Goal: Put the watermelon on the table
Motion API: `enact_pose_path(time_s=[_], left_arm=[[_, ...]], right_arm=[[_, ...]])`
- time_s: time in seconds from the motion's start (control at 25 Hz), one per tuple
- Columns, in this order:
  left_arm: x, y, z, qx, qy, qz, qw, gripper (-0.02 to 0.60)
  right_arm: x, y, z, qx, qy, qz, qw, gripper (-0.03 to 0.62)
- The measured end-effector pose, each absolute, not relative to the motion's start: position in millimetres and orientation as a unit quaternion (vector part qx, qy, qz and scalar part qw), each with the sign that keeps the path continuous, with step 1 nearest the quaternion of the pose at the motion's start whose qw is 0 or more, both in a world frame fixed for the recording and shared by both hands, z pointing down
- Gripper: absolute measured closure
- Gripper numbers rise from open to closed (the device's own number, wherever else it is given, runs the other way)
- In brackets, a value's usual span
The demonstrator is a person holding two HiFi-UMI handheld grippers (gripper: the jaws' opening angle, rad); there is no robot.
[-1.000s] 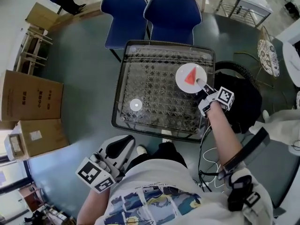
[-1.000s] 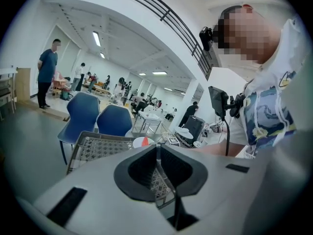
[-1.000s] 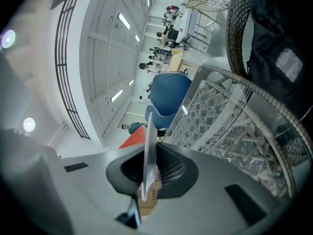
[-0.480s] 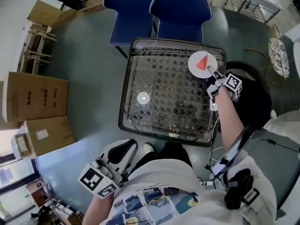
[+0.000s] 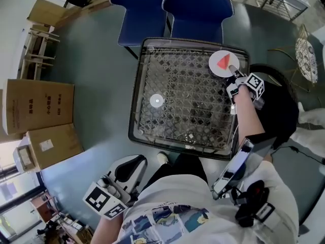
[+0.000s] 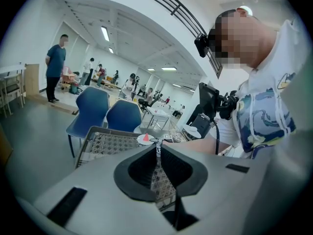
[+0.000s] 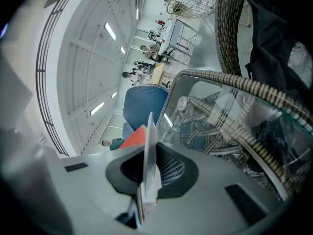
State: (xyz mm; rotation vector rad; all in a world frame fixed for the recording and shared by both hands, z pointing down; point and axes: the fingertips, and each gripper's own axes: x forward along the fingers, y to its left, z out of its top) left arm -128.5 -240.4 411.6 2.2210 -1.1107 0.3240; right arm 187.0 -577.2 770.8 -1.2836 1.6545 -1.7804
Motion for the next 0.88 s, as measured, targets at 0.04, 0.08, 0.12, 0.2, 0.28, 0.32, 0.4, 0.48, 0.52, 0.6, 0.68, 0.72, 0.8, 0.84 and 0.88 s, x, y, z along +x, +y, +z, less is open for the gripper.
enact_pose_path(time_s=[0.04, 0.08, 0.12, 0.2, 0.28, 0.32, 0.4, 0.48, 0.52, 0.6, 0.68, 0.72, 0.8, 0.84, 0.88], left_arm=[[-130.3, -240.7, 411.8, 0.84, -0.424, 0.123, 0.315, 0.555], [-131.0, -240.3, 412.0, 0.839, -0.425, 0.122, 0.317, 0.555], [-130.9, -239.3, 412.5, 0.838, -0.425, 0.123, 0.319, 0.555], [-131.4, -237.2, 414.2, 0.837, -0.426, 0.124, 0.322, 0.555], [-133.6, -236.1, 416.1, 0.834, -0.428, 0.124, 0.325, 0.554], [-134.7, -235.9, 417.3, 0.833, -0.43, 0.123, 0.327, 0.555], [-136.6, -235.8, 419.5, 0.831, -0.432, 0.123, 0.329, 0.555], [-138.0, -234.6, 421.3, 0.829, -0.433, 0.123, 0.331, 0.555], [-138.2, -233.7, 422.2, 0.829, -0.433, 0.122, 0.332, 0.555], [-138.0, -232.2, 423.8, 0.829, -0.433, 0.12, 0.333, 0.555], [-138.4, -231.1, 423.8, 0.829, -0.434, 0.121, 0.333, 0.555], [-138.4, -230.9, 423.3, 0.828, -0.434, 0.121, 0.333, 0.555], [-137.4, -231.5, 422.5, 0.829, -0.434, 0.12, 0.332, 0.555], [-136.7, -232.0, 422.3, 0.829, -0.435, 0.119, 0.332, 0.555], [-136.4, -232.6, 422.3, 0.829, -0.436, 0.117, 0.331, 0.555]], right_arm=[[186.3, -577.6, 774.0, -0.461, 0.588, -0.637, 0.19, 0.566], [186.8, -577.0, 776.9, -0.464, 0.586, -0.638, 0.184, 0.566], [187.9, -576.1, 779.7, -0.468, 0.585, -0.638, 0.178, 0.566], [189.1, -575.4, 785.4, -0.472, 0.585, -0.637, 0.169, 0.566], [188.0, -575.0, 792.0, -0.475, 0.583, -0.639, 0.163, 0.566], [187.8, -574.6, 794.7, -0.476, 0.582, -0.64, 0.16, 0.566], [188.5, -574.3, 797.8, -0.48, 0.58, -0.64, 0.154, 0.566], [189.5, -573.8, 799.7, -0.489, 0.579, -0.636, 0.146, 0.566], [190.7, -573.9, 800.8, -0.495, 0.58, -0.632, 0.139, 0.566], [192.3, -575.4, 801.3, -0.508, 0.586, -0.62, 0.119, 0.565], [190.4, -577.0, 800.4, -0.519, 0.594, -0.607, 0.094, 0.565], [189.2, -577.7, 799.8, -0.524, 0.599, -0.6, 0.078, 0.565], [190.4, -580.3, 798.8, -0.537, 0.613, -0.579, 0.033, 0.56], [191.5, -581.9, 798.5, -0.542, 0.62, -0.567, 0.008, 0.552], [191.8, -583.1, 798.6, -0.547, 0.626, -0.556, -0.016, 0.543]])
